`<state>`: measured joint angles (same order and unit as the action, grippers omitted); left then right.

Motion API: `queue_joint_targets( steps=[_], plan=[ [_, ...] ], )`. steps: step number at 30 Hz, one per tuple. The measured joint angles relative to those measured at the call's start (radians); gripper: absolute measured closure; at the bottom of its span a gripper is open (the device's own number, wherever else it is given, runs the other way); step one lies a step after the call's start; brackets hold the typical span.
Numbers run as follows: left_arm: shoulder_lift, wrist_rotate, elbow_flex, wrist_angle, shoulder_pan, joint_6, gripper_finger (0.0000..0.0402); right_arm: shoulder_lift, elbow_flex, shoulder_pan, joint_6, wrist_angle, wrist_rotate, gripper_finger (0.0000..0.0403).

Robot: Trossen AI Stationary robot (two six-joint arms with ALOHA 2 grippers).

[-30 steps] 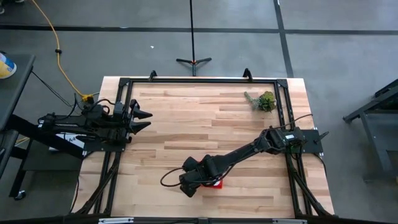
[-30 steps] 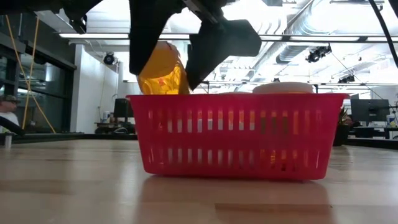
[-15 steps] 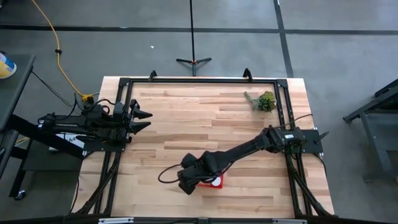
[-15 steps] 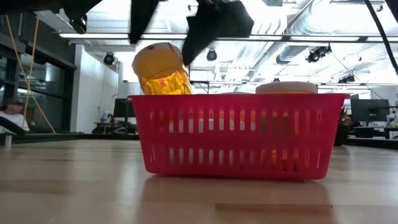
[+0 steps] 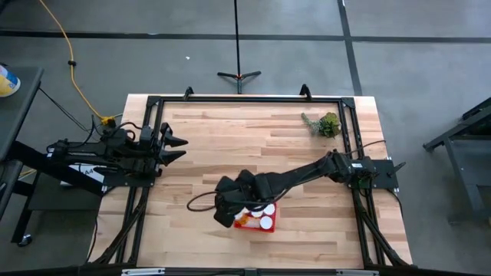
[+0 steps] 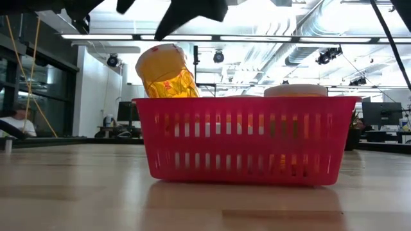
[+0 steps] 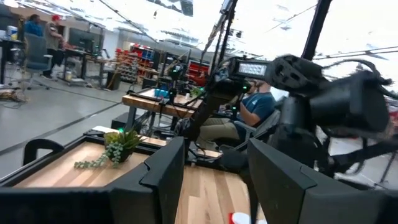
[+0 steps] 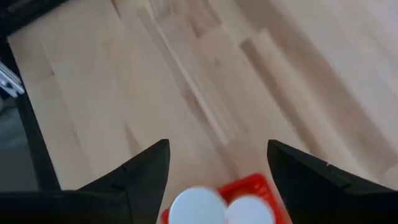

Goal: Pick and place pill bottles into a basket
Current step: Return to Home Position

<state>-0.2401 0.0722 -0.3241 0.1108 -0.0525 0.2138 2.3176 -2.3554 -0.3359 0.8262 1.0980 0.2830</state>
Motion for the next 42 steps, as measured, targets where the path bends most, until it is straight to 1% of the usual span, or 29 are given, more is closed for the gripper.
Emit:
queue_joint_targets(
  steps=[6, 8, 12, 16, 20, 23, 27, 29, 33, 37, 39, 42],
  plan=[
    [0.003, -0.019, 0.0, 0.001, 0.0, 0.0, 0.019, -0.056, -0.001, 0.016, -0.126, -0.027, 0.063, 0.0142],
    [0.003, -0.019, 0.0, 0.006, 0.0, 0.0, 0.019, -0.092, -0.001, 0.022, -0.167, -0.028, 0.082, 0.0142],
    [0.003, -0.013, 0.0, 0.021, 0.0, -0.004, 0.019, -0.182, -0.001, 0.037, -0.287, -0.011, 0.164, 0.0142],
    [0.003, 0.012, 0.0, 0.021, 0.0, -0.002, 0.019, -0.271, -0.001, 0.066, -0.388, 0.029, 0.189, 0.0146],
    [0.009, 0.023, 0.0, 0.026, 0.0, 0.0, 0.019, -0.347, -0.002, 0.085, -0.496, 0.074, 0.207, 0.0164],
    [0.01, 0.023, 0.0, 0.06, 0.0, 0.0, 0.019, -0.386, 0.002, 0.102, -0.558, 0.091, 0.207, 0.0186],
    [0.01, 0.039, -0.001, 0.139, 0.0, -0.015, 0.019, -0.426, 0.002, 0.134, -0.623, 0.137, 0.148, 0.0223],
    [0.016, 0.055, -0.011, 0.139, 0.0, -0.034, 0.019, -0.445, 0.003, 0.142, -0.652, 0.163, 0.134, 0.024],
    [0.017, 0.1, -0.06, 0.06, 0.0, -0.061, 0.019, -0.501, 0.003, 0.154, -0.693, 0.194, 0.126, 0.0266],
    [0.018, 0.106, -0.123, -0.071, 0.0, -0.064, 0.019, -0.586, 0.016, 0.153, -0.693, 0.26, 0.127, 0.0279],
    [0.021, 0.108, -0.149, -0.145, 0.0, -0.064, 0.019, -0.647, 0.063, 0.15, -0.682, 0.262, 0.129, 0.0283],
    [0.022, 0.123, -0.172, -0.186, 0.0, -0.063, 0.019, -0.752, 0.19, 0.145, -0.664, 0.234, 0.138, 0.0285]
  ],
)
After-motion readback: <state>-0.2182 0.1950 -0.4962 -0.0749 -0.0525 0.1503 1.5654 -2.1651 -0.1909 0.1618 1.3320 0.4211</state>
